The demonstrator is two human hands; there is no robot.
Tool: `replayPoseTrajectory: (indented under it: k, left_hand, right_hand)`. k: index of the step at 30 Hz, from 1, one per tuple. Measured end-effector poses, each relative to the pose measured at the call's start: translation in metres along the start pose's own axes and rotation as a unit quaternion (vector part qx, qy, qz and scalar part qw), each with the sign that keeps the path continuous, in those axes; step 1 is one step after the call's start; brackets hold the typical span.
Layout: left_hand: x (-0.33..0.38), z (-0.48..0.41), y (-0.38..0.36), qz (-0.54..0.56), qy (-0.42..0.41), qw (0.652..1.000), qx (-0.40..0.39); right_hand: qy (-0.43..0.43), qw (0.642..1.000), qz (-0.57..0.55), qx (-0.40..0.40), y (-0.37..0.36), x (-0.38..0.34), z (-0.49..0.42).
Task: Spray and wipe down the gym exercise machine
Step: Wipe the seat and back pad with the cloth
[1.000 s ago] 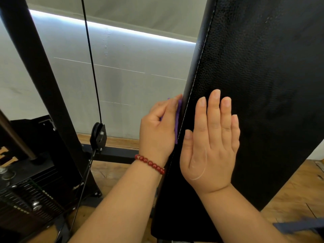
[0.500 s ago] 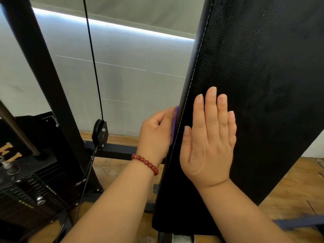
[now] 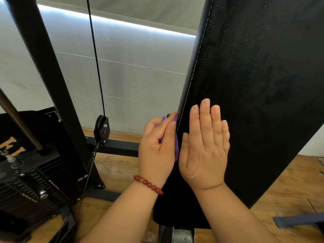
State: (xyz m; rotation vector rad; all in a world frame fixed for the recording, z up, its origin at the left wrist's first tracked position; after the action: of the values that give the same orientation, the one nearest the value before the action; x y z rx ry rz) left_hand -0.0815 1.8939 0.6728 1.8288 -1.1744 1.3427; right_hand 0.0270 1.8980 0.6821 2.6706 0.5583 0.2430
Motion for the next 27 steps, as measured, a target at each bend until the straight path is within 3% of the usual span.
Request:
replayPoseTrajectory:
  k: [3, 9, 15, 20, 24, 27]
  left_hand:
    - [-0.006, -0.004, 0.005, 0.009, 0.019, 1.0, -0.019]
    - [0.022, -0.041, -0.008, 0.023, -0.024, 0.999, -0.001]
    - [-0.019, -0.001, 0.003, 0.001, 0.061, 0.998, -0.018]
    - [0.005, -0.021, 0.0, -0.003, 0.0, 1.0, -0.015]
    - [-0.009, -0.03, -0.01, 0.077, 0.103, 0.991, -0.035]
    - [-0.026, -0.017, -0.006, 0.03, 0.157, 0.983, -0.087]
  right_hand:
    - [-0.006, 1.0, -0.006, -0.001, 0.0, 0.0, 0.0]
    - [-0.011, 1.0, -0.012, -0.005, 0.0, -0.001, 0.004]
    - [-0.018, 1.0, -0.004, -0.005, -0.002, -0.003, 0.008]
    - [-0.016, 1.0, 0.001, 0.003, -0.003, -0.003, 0.009]
    - [-0.017, 1.0, -0.003, 0.005, -0.004, -0.004, 0.011]
    - [-0.019, 1.0, -0.001, 0.004, -0.004, -0.004, 0.011]
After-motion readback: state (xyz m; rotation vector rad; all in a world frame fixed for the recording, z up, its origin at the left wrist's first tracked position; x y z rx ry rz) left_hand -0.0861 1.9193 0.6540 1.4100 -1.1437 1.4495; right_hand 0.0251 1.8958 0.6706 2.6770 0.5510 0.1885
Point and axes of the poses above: each hand's wrist, its own z-axis away from the middle knuckle, its own y-axis out of the back of the hand, x = y × z, the point moved 4 cm from there along -z, towards the middle knuckle, and after that the axes turned 3 degrees about x, right-handed, at the moved point
